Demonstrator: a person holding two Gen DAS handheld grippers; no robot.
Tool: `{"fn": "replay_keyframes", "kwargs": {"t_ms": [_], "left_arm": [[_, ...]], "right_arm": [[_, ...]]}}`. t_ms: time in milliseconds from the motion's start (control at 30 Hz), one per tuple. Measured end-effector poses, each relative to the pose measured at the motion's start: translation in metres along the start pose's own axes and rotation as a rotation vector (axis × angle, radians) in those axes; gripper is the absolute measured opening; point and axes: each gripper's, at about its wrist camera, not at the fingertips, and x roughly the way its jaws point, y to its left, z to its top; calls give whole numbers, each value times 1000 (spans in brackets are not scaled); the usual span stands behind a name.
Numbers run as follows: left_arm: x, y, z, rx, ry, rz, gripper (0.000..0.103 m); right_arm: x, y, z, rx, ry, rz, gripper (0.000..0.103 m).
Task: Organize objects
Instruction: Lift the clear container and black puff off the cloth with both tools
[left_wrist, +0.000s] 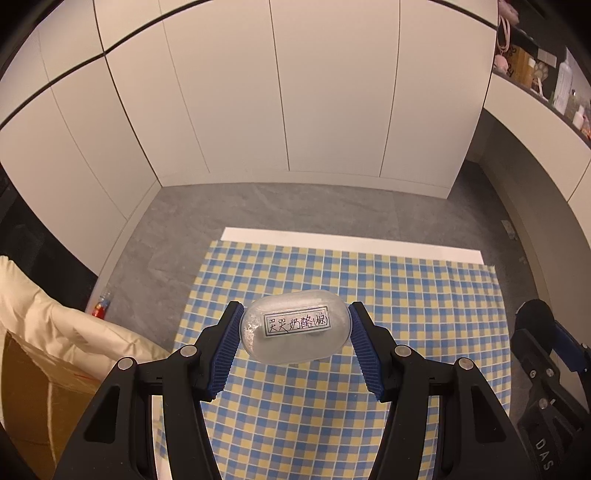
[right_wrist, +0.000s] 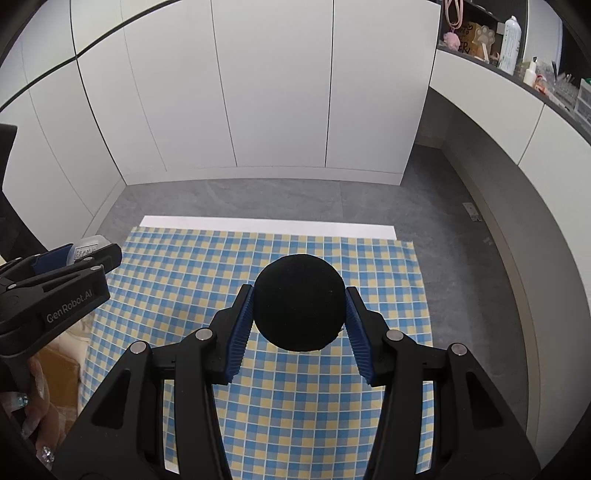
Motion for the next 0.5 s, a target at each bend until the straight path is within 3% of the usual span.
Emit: {"fn": "replay_keyframes", "kwargs": {"t_ms": [500], "left_arm": [[-96,20,18,-2,-55,-5,58]], "right_arm": [[-92,12,28,-8,-61,1,50]]}}
